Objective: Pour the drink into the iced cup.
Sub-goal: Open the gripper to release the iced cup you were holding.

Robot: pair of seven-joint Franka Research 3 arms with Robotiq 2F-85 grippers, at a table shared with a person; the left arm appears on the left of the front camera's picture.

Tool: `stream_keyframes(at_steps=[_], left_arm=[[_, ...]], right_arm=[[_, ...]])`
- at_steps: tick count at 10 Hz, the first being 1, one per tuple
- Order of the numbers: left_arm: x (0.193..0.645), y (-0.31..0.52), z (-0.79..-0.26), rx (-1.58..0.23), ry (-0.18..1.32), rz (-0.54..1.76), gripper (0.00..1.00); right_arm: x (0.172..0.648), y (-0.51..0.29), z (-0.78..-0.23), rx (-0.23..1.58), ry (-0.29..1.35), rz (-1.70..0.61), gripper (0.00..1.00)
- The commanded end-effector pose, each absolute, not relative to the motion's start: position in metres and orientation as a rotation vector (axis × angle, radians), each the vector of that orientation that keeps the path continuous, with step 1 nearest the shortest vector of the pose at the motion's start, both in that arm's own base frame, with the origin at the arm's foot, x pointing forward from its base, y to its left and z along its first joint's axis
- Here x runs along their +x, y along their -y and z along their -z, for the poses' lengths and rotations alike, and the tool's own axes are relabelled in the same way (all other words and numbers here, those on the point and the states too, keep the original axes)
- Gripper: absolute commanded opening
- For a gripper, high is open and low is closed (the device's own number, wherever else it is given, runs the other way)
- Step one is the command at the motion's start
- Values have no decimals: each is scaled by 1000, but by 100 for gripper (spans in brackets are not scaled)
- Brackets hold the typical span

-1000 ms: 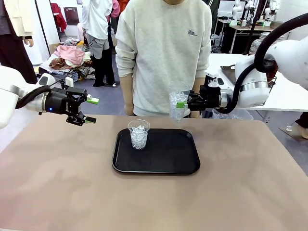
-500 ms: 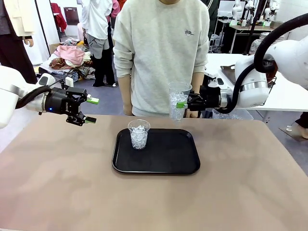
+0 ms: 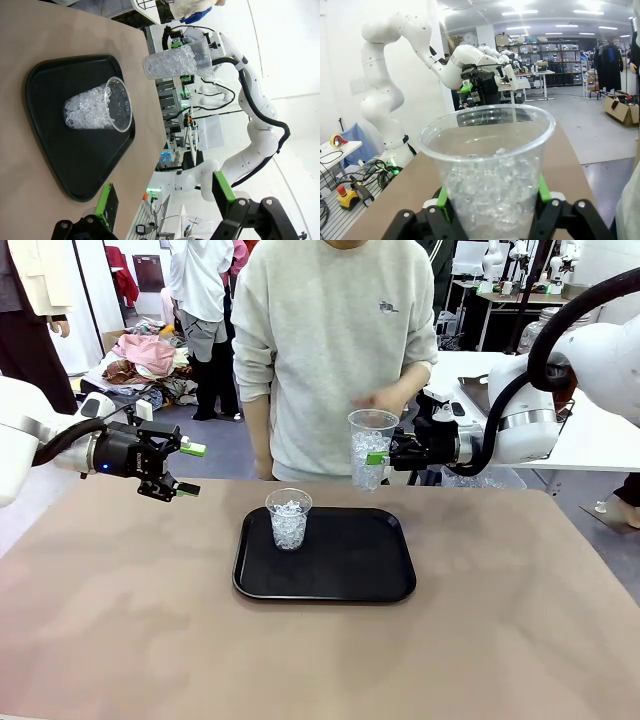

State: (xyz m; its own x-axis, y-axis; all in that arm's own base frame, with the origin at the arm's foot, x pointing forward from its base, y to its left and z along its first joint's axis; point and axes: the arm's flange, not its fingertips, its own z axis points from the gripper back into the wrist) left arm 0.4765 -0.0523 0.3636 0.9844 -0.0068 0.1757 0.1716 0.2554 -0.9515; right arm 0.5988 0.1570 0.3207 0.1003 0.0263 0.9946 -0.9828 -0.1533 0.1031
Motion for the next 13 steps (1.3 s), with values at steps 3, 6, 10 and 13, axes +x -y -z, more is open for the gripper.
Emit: stream_keyframes(at_steps=[3, 6, 10, 13], left_arm=[[475, 52, -364, -1310, 148, 121, 100], [475, 52, -364, -1310, 148, 121, 100], [475, 52, -364, -1310, 148, 121, 100], [475, 52, -364, -1310, 148, 121, 100]], right_arm=[[600, -158, -325, 1355, 1048, -1258, 78], [600, -158, -325, 1355, 1048, -1258, 78], [600, -158, -325, 1355, 1048, -1258, 78], [600, -158, -325, 1355, 1048, -1258, 78]])
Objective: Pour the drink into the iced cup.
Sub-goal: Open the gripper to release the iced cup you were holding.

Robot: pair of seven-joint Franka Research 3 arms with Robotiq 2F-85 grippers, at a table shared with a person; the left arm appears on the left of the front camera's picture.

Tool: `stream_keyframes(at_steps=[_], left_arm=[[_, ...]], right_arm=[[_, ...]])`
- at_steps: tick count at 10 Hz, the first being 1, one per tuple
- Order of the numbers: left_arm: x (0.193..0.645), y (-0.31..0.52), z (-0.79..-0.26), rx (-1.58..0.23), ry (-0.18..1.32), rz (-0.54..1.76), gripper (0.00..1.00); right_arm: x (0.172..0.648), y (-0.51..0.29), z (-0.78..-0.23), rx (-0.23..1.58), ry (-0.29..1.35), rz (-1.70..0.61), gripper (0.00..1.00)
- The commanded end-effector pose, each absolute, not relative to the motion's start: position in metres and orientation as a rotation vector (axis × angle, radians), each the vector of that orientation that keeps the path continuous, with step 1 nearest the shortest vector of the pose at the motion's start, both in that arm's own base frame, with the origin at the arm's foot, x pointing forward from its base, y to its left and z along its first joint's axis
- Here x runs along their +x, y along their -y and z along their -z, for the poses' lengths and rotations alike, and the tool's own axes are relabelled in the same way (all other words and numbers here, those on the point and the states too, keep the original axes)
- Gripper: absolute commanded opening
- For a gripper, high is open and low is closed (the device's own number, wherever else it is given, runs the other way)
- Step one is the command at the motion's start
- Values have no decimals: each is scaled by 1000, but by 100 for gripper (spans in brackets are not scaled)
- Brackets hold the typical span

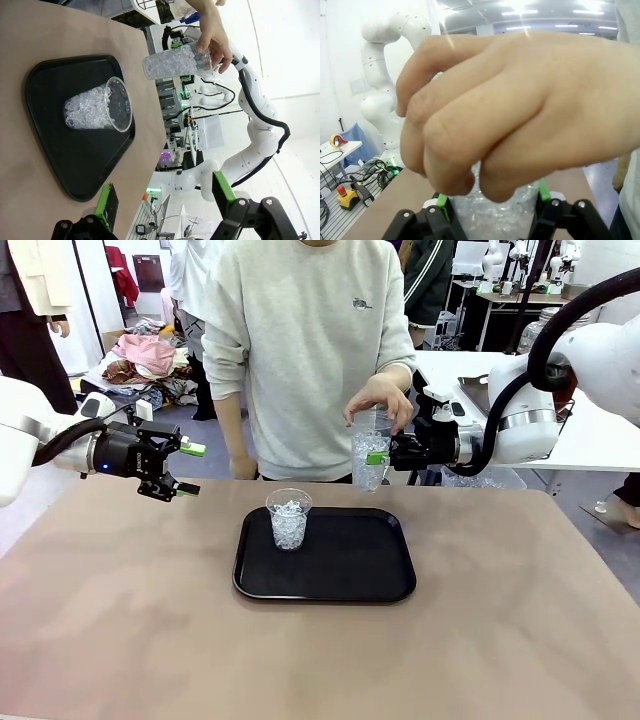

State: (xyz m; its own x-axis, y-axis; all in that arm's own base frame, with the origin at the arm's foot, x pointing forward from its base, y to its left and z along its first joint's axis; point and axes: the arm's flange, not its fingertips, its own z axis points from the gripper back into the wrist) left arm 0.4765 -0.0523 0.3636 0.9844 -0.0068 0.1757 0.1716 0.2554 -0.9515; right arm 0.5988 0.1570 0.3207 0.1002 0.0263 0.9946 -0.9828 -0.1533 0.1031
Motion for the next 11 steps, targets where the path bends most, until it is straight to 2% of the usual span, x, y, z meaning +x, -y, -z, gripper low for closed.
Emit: stream_keyframes(at_steps=[1, 11], left_arm=[[475, 52, -364, -1310, 148, 121, 100], [475, 52, -364, -1310, 148, 121, 100]], right_arm=[[600, -158, -325, 1355, 1048, -1258, 78], [600, -158, -325, 1355, 1048, -1258, 78]])
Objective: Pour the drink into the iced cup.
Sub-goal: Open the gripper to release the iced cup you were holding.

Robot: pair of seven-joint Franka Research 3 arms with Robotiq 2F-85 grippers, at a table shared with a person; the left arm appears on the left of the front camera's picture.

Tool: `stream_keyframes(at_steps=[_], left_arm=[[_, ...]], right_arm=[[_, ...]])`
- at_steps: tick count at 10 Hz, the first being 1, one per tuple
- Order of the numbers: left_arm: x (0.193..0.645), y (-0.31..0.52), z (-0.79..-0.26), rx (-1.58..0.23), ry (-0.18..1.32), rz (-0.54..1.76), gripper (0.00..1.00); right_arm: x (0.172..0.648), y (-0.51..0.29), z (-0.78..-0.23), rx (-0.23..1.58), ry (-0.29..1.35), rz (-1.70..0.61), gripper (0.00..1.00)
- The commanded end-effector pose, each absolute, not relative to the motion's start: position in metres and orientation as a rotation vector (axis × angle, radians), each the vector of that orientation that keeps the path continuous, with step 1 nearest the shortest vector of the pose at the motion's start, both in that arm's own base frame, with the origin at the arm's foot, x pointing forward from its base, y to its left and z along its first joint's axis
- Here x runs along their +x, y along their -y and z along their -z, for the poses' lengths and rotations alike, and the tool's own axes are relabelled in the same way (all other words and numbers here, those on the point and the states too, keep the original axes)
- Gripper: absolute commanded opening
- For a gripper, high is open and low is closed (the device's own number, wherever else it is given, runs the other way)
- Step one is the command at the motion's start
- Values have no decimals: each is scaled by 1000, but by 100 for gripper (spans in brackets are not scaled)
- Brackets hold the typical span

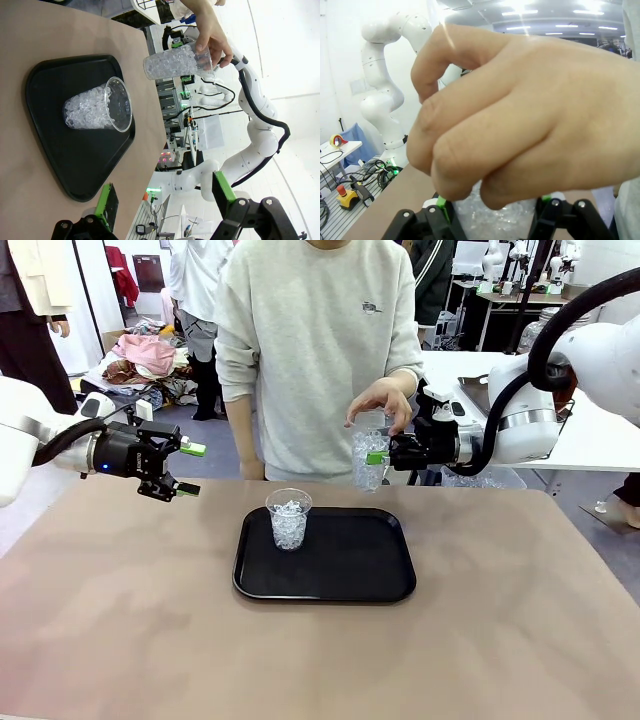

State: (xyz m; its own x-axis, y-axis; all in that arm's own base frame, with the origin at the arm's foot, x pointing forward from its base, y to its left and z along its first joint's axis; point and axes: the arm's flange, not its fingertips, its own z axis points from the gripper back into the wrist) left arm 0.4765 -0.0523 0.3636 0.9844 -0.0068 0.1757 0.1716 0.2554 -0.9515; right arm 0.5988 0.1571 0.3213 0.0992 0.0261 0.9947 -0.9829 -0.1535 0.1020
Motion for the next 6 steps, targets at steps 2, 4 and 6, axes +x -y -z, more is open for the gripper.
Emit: stream_keyframes(at_steps=[2, 4, 6], left_arm=[[475, 52, -364, -1310, 148, 121, 100], [475, 52, -364, -1310, 148, 121, 100], [475, 52, -364, -1310, 148, 121, 100]], right_arm=[[600, -158, -325, 1355, 1048, -1258, 78], [599, -156, -321, 1363, 1032, -1250, 97], [596, -147, -319, 1362, 1024, -1227, 100]])
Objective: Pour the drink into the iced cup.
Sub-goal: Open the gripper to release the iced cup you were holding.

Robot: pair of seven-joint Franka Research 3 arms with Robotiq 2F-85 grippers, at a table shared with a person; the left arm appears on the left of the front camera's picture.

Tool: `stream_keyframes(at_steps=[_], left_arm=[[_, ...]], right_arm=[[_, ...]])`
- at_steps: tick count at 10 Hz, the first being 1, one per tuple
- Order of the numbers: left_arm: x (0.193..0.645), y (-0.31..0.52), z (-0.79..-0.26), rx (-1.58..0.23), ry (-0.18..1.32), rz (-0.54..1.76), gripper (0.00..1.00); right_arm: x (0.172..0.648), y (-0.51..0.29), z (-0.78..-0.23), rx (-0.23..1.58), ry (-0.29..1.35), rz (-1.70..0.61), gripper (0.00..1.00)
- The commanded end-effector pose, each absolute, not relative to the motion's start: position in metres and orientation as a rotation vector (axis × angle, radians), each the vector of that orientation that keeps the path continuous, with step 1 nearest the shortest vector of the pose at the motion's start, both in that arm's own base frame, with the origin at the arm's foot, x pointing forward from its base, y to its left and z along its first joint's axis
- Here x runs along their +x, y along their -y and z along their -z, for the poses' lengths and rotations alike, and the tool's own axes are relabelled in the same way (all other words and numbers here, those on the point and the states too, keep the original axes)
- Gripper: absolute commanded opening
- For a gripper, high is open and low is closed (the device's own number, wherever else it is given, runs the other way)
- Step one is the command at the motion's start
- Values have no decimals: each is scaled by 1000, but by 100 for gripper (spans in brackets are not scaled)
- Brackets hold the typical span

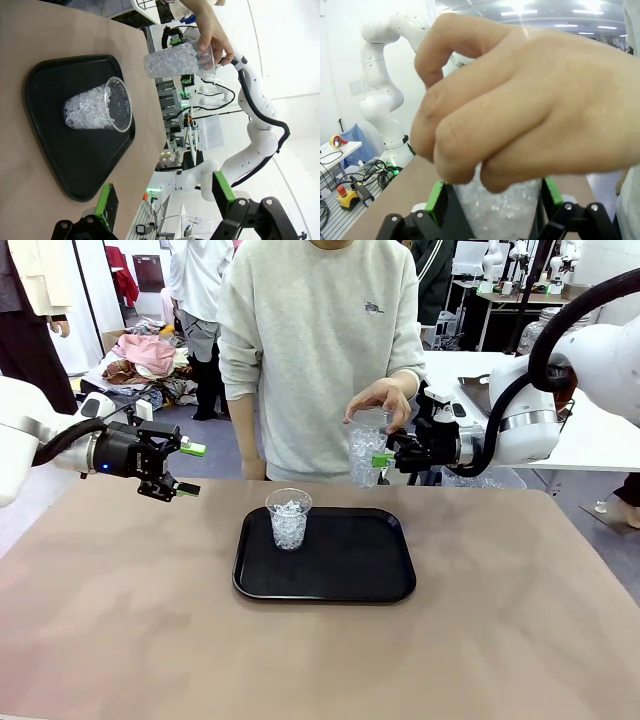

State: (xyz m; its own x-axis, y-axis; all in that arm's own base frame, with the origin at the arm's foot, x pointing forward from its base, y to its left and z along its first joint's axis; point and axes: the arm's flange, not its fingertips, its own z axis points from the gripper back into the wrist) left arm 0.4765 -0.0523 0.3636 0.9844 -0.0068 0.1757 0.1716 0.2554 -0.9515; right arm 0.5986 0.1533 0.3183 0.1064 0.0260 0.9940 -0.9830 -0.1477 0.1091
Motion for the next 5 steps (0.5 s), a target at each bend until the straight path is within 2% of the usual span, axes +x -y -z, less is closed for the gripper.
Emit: stream_keyframes(at_steps=[1, 5], left_arm=[[475, 52, -364, -1310, 148, 121, 100], [475, 52, -364, -1310, 148, 121, 100]], right_arm=[[594, -141, -316, 1353, 1021, -1216, 100], [573, -93, -301, 1275, 1041, -1209, 100]])
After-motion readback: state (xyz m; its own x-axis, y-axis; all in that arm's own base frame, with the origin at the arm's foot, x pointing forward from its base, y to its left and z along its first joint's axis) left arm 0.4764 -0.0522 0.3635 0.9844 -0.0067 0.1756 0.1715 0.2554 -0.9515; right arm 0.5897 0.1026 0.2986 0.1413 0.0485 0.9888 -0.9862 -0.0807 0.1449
